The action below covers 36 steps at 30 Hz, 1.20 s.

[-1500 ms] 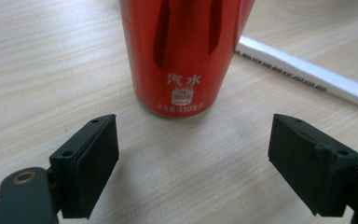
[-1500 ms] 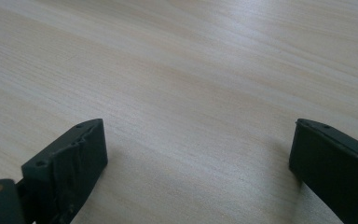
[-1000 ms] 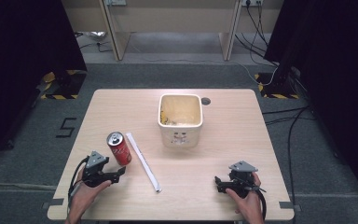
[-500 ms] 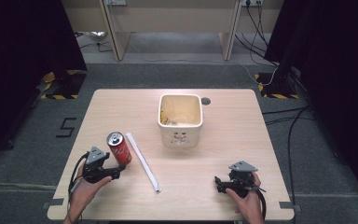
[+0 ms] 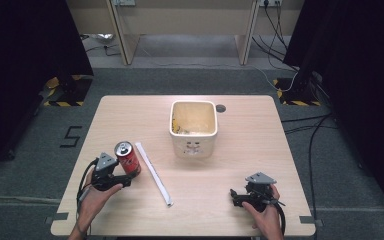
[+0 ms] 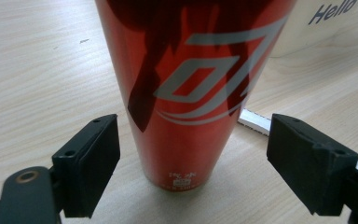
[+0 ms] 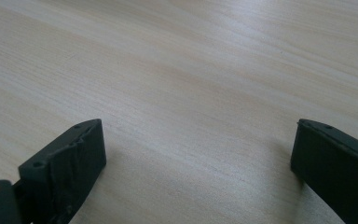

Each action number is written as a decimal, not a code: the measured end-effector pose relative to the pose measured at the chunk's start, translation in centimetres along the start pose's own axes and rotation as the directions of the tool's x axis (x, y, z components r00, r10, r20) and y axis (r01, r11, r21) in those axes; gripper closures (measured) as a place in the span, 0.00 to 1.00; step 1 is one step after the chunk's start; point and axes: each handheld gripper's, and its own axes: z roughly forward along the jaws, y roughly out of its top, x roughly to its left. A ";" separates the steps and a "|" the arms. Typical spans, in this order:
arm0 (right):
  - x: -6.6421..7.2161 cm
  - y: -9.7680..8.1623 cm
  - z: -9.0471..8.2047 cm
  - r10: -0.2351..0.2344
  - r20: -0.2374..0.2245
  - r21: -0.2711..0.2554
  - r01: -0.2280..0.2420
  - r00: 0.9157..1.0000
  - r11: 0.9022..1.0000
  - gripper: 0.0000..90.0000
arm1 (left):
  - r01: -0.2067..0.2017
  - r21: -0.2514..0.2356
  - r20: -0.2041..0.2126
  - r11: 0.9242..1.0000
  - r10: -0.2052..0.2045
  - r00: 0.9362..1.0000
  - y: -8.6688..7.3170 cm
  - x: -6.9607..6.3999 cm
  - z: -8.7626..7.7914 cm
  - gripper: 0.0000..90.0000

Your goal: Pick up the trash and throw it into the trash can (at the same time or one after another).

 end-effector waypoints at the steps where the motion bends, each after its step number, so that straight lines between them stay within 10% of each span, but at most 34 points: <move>1: 0.0 0.0 0.0 0.000 -0.001 -0.001 0.000 1.000 1.000 0.04 | -0.001 -0.002 -0.001 1.000 0.001 1.000 0.1 0.0 0.1 0.19; 36: 0.0 0.0 0.0 -0.001 -0.001 0.000 0.001 1.000 1.000 0.04 | -0.024 -0.029 -0.007 0.999 0.024 1.000 0.9 0.3 1.1 0.38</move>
